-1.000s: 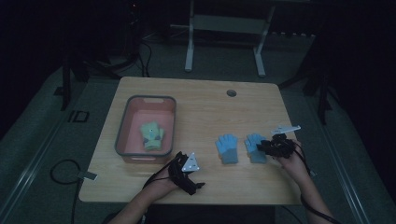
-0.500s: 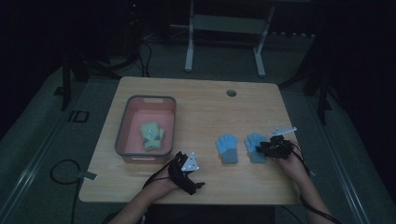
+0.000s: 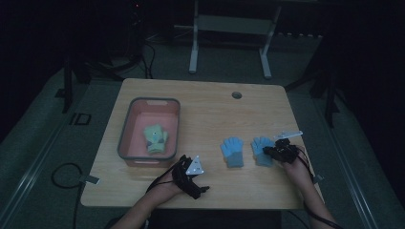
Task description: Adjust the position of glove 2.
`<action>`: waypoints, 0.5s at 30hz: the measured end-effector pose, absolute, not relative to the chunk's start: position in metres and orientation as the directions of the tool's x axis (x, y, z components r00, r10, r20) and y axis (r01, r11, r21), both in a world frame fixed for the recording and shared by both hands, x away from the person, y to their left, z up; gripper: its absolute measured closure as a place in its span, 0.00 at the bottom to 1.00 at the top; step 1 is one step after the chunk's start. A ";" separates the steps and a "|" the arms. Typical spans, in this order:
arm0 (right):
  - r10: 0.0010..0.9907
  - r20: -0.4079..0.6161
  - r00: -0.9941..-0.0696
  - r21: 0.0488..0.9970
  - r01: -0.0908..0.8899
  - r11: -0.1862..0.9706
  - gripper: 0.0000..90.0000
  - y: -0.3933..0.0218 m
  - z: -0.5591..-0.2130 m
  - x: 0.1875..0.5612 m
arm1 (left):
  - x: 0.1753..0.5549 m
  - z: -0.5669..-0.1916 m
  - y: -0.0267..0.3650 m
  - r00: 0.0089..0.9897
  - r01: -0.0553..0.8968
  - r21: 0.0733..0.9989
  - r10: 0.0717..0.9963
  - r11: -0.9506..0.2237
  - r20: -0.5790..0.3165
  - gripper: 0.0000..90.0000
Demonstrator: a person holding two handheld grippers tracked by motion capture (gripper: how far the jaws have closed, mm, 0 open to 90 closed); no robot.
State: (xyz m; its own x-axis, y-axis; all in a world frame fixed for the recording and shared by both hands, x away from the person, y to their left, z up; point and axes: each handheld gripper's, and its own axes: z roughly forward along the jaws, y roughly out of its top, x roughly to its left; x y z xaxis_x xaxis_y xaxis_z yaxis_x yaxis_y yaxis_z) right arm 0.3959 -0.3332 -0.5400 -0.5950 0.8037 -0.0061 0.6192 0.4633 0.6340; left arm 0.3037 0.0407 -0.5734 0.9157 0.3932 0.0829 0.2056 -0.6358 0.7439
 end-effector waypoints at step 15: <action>0.820 -0.012 -0.572 0.734 0.552 0.396 0.94 -0.328 -0.485 0.381 | 0.304 -0.573 0.041 0.916 0.206 0.743 0.392 -0.637 0.083 0.02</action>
State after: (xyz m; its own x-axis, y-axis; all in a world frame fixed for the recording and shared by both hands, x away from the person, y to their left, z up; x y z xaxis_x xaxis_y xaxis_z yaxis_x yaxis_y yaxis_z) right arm 0.3806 -0.3283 -0.4854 -0.5723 0.8200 -0.0121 0.5521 0.3962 0.7337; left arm 0.3039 0.0405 -0.5734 0.9161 0.3923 0.0829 0.2058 -0.6374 0.7426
